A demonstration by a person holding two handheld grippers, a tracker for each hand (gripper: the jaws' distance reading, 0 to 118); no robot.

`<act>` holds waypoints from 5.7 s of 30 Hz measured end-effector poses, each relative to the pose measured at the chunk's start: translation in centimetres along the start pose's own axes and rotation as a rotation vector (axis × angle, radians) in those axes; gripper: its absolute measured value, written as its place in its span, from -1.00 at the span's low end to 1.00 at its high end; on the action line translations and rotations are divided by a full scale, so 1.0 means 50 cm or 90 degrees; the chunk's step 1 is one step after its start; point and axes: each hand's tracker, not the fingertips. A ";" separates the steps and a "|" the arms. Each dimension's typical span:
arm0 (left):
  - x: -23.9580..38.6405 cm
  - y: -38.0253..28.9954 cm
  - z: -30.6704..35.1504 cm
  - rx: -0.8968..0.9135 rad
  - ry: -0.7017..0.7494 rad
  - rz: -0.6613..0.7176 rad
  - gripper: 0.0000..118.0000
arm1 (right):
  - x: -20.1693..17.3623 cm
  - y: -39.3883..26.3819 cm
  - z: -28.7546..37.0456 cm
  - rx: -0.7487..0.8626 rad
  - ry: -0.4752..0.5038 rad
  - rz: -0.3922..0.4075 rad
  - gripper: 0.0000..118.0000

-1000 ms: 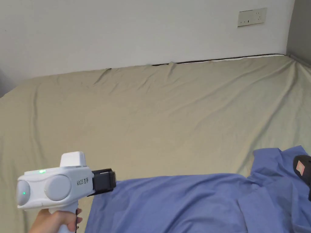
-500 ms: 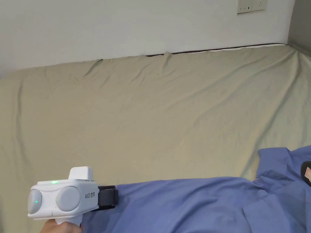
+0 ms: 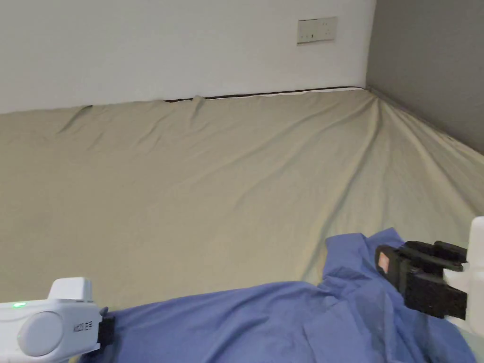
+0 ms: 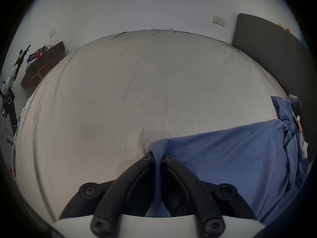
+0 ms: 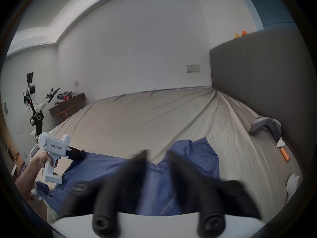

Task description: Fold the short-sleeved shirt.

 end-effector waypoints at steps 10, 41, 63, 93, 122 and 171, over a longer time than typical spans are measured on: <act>0.020 0.001 0.004 -0.008 0.011 -0.002 -0.94 | 0.200 0.056 -0.214 -0.282 -0.157 0.005 0.90; -0.001 0.170 0.403 0.238 -0.279 0.117 -0.94 | 0.043 0.227 0.037 0.086 -0.021 0.031 -0.98; -0.044 0.212 0.881 0.560 0.060 0.140 -0.95 | -0.173 0.510 0.470 0.499 -0.073 0.203 -0.98; -0.069 0.511 0.560 0.467 0.049 0.076 -0.96 | -0.081 0.627 -0.023 0.457 -0.032 0.123 -0.98; -0.018 -0.413 0.532 0.149 -0.035 0.170 -0.96 | -0.019 -0.268 0.394 0.014 -0.080 -0.002 -0.98; -0.042 -0.434 0.352 -0.015 -0.002 0.122 -0.67 | -0.110 -0.132 0.241 0.066 0.099 -0.018 -1.00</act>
